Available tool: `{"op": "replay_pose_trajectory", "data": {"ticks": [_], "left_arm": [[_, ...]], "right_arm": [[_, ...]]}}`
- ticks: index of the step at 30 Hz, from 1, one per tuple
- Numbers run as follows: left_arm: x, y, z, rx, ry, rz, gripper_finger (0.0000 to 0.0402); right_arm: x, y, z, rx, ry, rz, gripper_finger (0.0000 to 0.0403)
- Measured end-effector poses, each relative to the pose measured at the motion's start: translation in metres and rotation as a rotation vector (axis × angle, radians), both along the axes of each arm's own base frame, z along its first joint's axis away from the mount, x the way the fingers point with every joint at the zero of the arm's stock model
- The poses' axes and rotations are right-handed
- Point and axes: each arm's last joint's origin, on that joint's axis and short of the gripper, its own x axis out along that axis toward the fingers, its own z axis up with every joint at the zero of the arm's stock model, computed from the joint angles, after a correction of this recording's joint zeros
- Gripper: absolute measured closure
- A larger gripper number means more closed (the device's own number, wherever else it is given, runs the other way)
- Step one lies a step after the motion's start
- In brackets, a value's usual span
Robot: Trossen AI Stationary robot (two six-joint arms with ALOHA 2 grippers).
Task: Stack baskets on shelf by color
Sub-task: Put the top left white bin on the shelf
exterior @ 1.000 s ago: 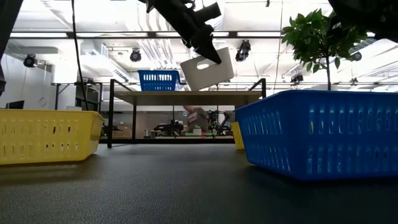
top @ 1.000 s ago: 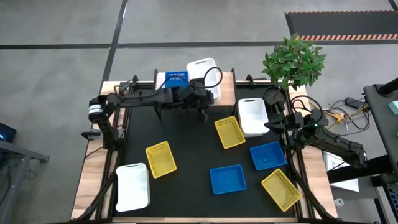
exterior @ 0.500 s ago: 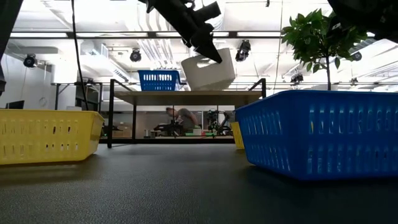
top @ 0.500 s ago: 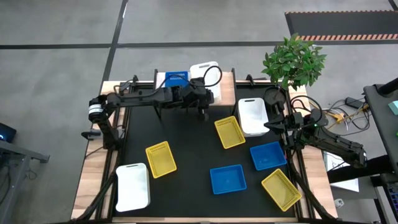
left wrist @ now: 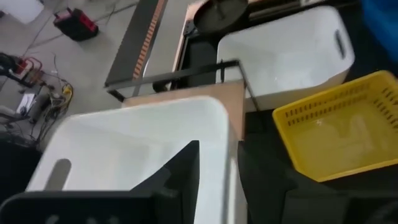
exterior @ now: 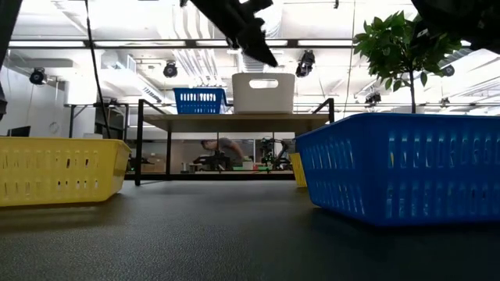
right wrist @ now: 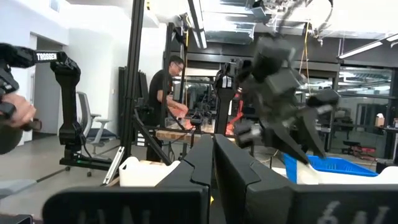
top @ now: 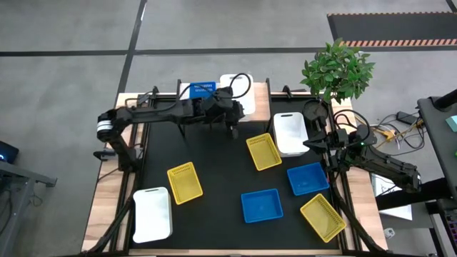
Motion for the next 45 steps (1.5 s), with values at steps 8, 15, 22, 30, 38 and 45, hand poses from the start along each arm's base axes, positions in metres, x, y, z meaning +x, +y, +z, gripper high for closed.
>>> {"op": "replay_pose_trajectory", "data": {"ticks": [8, 15, 22, 30, 38, 45], "left_arm": [[-0.028, -0.067, 0.028, -0.011, -0.081, -0.167, 0.0308], [-0.065, -0.127, 0.010, 0.026, -0.149, -0.282, 0.0308], [-0.113, -0.135, -0.011, 0.049, -0.324, -0.305, 0.0308], [-0.155, -0.122, -0.031, 0.097, -0.463, -0.250, 0.0308], [-0.182, -0.115, -0.034, 0.181, -0.590, -0.251, 0.0308], [-0.196, -0.111, -0.036, 0.176, -0.629, -0.244, 0.0308]], "right_arm": [[0.002, -0.004, -0.002, 0.008, 0.008, -0.101, 0.0394], [0.012, -0.008, -0.002, 0.005, 0.026, -0.115, 0.0394], [0.030, -0.017, -0.004, 0.011, 0.046, -0.115, 0.0394], [0.061, -0.030, 0.006, 0.035, 0.141, -0.139, 0.0394], [0.095, -0.044, 0.039, 0.010, 0.239, -0.166, 0.0394], [0.130, -0.056, 0.058, -0.008, 0.439, -0.294, 0.0394]]}}
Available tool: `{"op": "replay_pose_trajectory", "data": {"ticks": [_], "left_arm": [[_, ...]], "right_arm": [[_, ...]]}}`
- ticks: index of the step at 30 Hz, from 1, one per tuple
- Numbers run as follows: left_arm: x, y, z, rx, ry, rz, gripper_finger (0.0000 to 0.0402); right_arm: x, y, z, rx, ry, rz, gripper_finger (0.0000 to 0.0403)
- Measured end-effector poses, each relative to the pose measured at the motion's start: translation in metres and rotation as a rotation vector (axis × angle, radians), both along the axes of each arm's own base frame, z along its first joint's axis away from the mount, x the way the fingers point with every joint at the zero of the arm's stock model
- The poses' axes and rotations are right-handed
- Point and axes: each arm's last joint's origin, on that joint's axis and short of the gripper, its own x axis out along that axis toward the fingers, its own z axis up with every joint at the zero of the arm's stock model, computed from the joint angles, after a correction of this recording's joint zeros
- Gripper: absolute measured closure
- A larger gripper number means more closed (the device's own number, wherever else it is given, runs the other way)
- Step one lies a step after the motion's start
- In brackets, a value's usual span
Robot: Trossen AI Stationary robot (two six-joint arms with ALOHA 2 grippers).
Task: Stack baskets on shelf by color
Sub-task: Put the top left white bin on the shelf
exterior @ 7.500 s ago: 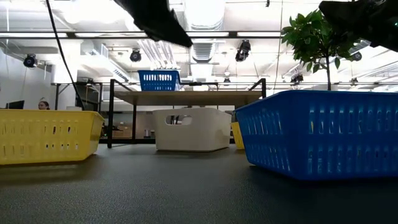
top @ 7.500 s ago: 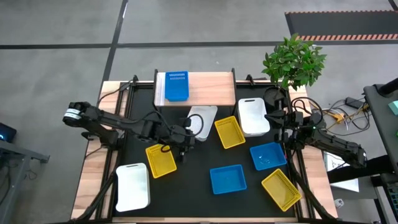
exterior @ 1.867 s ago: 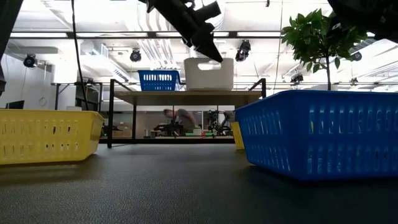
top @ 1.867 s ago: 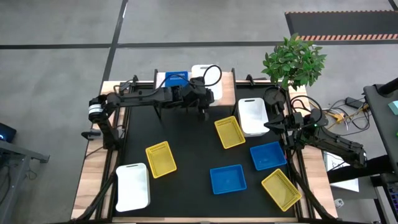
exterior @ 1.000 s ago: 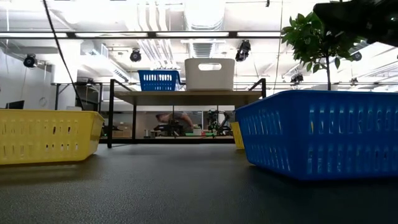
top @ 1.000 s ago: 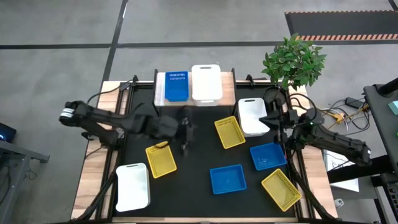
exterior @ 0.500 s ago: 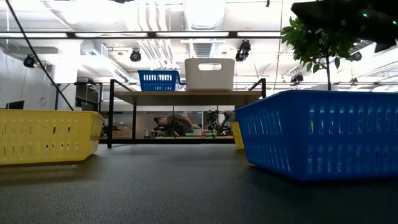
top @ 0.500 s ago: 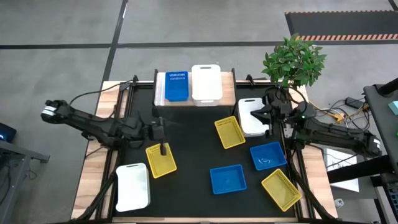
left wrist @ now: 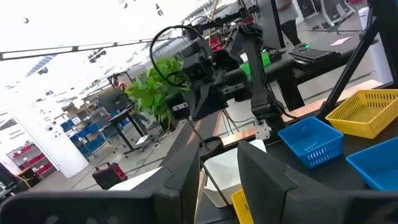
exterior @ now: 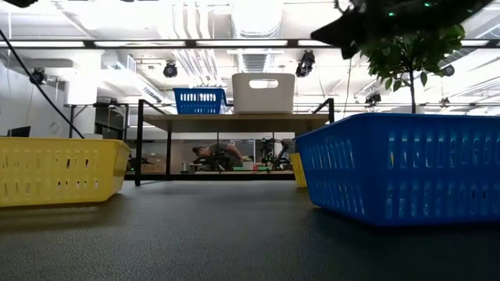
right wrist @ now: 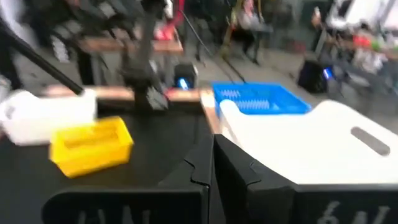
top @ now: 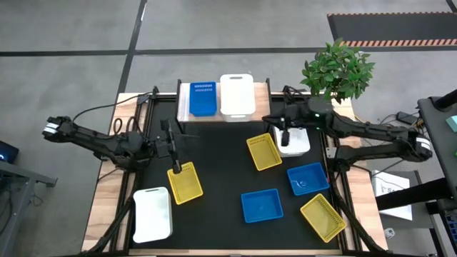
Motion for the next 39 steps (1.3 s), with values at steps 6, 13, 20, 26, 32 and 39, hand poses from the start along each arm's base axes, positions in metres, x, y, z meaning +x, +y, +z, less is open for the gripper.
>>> {"op": "replay_pose_trajectory", "data": {"ticks": [6, 13, 20, 26, 32, 39], "left_arm": [[-0.001, 0.000, -0.001, -0.001, 0.001, 0.000, 0.0308], [0.003, -0.001, -0.005, 0.005, 0.026, 0.000, 0.0308], [0.004, -0.001, -0.006, 0.006, 0.028, 0.000, 0.0308], [0.004, -0.001, -0.006, 0.006, 0.030, -0.001, 0.0308], [0.005, -0.001, -0.006, 0.006, 0.031, -0.001, 0.0308], [0.005, -0.001, -0.006, 0.006, 0.032, -0.001, 0.0308]], "right_arm": [[0.028, -0.009, 0.016, -0.021, 0.140, -0.124, 0.0394], [0.050, -0.023, 0.033, -0.018, 0.397, -0.307, 0.0394], [0.070, -0.037, 0.044, -0.074, 0.692, -0.514, 0.0394], [0.089, -0.056, 0.035, -0.110, 0.876, -0.555, 0.0394], [0.106, -0.065, 0.026, -0.125, 0.923, -0.531, 0.0394], [0.115, -0.068, 0.022, -0.122, 0.932, -0.499, 0.0394]]}}
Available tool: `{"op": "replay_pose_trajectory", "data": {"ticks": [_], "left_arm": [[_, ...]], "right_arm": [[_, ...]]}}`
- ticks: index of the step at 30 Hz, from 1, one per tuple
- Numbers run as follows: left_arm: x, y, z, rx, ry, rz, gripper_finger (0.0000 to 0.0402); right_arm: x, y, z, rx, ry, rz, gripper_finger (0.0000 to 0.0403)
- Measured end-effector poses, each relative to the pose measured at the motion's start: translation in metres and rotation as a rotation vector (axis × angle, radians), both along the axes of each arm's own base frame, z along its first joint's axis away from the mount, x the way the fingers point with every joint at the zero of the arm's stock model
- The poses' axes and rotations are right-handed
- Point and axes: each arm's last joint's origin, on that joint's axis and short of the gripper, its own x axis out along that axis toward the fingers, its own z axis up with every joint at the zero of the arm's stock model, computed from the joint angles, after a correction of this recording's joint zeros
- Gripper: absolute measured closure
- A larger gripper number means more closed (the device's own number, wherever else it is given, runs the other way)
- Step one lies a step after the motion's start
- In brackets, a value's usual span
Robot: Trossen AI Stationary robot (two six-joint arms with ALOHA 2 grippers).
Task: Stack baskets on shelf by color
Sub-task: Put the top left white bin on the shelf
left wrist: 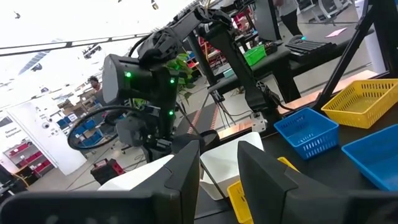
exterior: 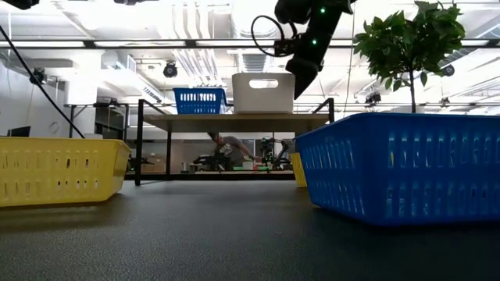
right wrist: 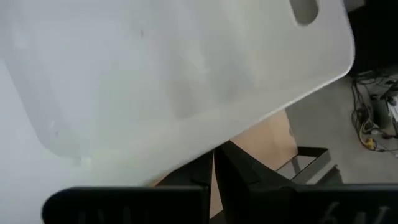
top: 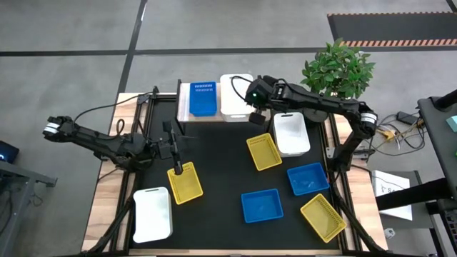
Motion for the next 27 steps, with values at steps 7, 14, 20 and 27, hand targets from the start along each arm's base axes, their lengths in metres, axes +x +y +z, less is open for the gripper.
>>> {"op": "replay_pose_trajectory", "data": {"ticks": [7, 14, 20, 27], "left_arm": [[0.000, 0.000, 0.000, 0.000, 0.000, 0.000, 0.0308], [0.000, 0.000, 0.000, 0.000, 0.000, 0.000, 0.0308], [0.000, 0.000, 0.000, 0.000, 0.000, 0.000, 0.0308], [0.000, 0.000, 0.000, 0.000, 0.000, 0.000, 0.0308]], "right_arm": [[0.002, -0.001, 0.002, -0.004, -0.020, 0.016, 0.0394], [0.007, -0.002, 0.002, -0.016, -0.045, 0.042, 0.0394], [0.013, -0.006, 0.000, -0.063, -0.050, 0.083, 0.0394], [0.022, -0.009, -0.007, -0.090, -0.048, 0.114, 0.0394]]}}
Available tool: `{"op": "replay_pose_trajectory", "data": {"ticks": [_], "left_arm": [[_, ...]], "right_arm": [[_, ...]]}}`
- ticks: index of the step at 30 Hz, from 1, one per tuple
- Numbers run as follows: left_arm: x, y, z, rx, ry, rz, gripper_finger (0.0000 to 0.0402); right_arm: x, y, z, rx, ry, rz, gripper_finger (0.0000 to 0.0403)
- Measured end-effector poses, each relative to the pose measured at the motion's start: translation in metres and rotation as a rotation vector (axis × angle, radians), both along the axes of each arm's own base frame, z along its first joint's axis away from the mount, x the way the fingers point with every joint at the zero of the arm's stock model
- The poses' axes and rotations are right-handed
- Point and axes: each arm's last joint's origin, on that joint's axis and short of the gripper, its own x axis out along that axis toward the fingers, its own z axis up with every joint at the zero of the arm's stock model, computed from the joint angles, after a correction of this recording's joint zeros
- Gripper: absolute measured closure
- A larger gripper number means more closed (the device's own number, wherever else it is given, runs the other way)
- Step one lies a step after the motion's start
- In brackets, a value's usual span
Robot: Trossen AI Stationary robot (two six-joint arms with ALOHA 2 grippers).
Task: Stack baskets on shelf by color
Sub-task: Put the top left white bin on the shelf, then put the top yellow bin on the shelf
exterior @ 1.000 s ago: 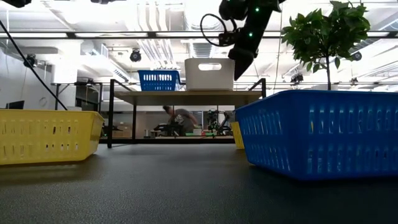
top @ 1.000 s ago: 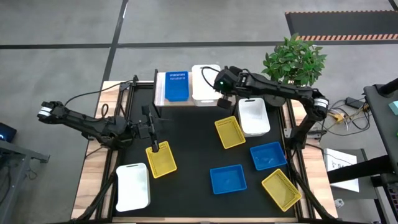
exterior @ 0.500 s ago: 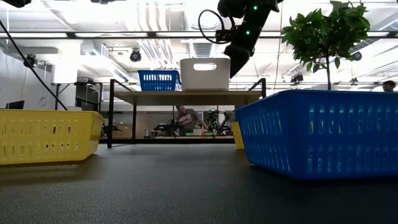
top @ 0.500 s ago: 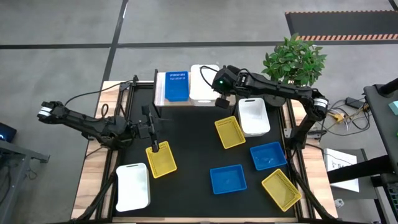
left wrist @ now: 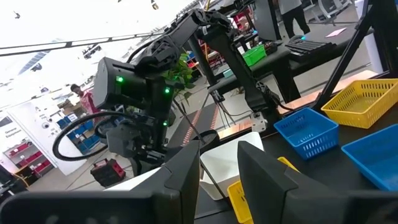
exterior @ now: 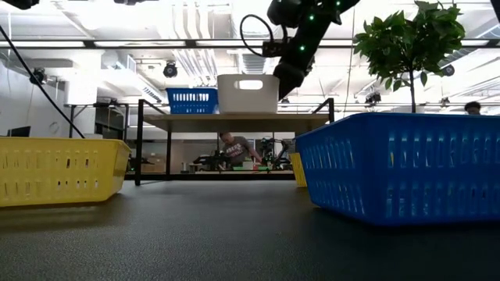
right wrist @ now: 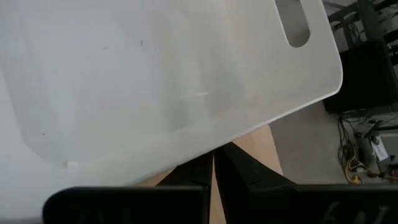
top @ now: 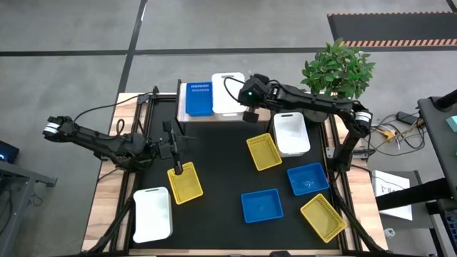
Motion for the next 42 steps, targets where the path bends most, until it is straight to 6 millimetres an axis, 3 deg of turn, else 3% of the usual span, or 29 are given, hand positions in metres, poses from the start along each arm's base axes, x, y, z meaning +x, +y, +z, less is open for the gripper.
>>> {"op": "replay_pose_trajectory", "data": {"ticks": [13, 17, 22, 29, 35, 42], "left_arm": [[0.000, 0.000, 0.000, 0.000, 0.000, 0.000, 0.0308], [0.000, 0.000, 0.000, -0.002, -0.001, 0.000, 0.0308], [0.000, 0.000, 0.000, -0.003, -0.001, 0.000, 0.0308], [0.000, 0.000, 0.000, -0.026, -0.006, -0.003, 0.0308], [0.000, 0.000, 0.000, -0.030, -0.006, -0.004, 0.0308], [0.000, 0.000, 0.000, -0.030, -0.006, -0.004, 0.0308]], "right_arm": [[0.005, -0.002, 0.000, -0.012, -0.037, 0.007, 0.0394], [-0.001, 0.007, 0.009, -0.007, -0.043, 0.004, 0.0394], [-0.010, 0.039, 0.033, 0.015, -0.111, 0.043, 0.0394], [-0.026, 0.106, 0.049, 0.113, -0.088, 0.133, 0.0394], [-0.037, 0.151, 0.046, 0.311, -0.018, 0.261, 0.0394], [-0.032, 0.187, 0.029, 0.467, 0.058, 0.351, 0.0381]]}}
